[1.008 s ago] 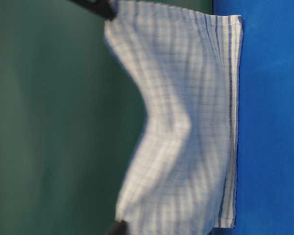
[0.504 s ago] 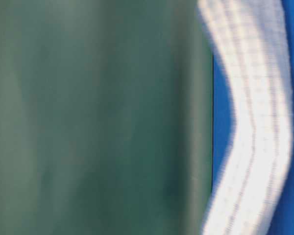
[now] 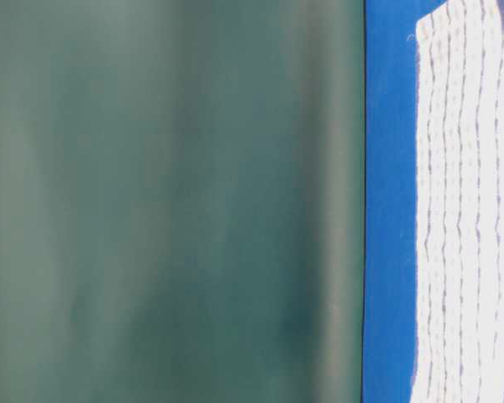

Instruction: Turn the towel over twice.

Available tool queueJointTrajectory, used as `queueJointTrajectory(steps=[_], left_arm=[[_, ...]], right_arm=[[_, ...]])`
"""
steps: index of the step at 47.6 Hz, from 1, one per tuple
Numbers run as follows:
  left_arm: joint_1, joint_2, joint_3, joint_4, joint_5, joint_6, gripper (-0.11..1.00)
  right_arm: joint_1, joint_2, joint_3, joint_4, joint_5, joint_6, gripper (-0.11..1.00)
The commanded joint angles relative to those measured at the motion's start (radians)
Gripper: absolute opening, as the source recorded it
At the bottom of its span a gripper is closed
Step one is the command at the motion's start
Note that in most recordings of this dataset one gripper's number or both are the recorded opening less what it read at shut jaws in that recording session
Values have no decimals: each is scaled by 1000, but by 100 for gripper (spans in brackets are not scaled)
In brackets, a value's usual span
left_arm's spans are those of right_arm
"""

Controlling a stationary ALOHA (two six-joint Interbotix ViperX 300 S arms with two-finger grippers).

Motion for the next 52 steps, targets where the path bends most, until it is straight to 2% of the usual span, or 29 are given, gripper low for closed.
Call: queueJointTrajectory(steps=[1,16,19,22,31,33,40,52], left_arm=[[-2,-6,-14,-2,9,2,2],[11,-6,-29,-2,23,2,3],[9,-6,-34,-2,23,0,6],[9,-8,-40,-2,25,-2,19],[11,-46,-69,-2,109,-2,72],[9,-61,-77,-2,141,0,80],[9,-138,-110,-2,233,2,77],[64,-296,-118,-2,252,8,76]], right_arm=[[3,-6,-6,0,-11,3,8],[-2,2,-6,-2,-14,3,8],[-2,2,-6,-3,-12,3,9],[-2,0,-9,-5,-9,3,11],[-3,-3,-18,-15,32,-8,63],[-2,-11,-18,-17,44,-8,67],[-14,-49,-17,-40,71,-14,59],[-74,-181,-14,-196,66,-77,60]])
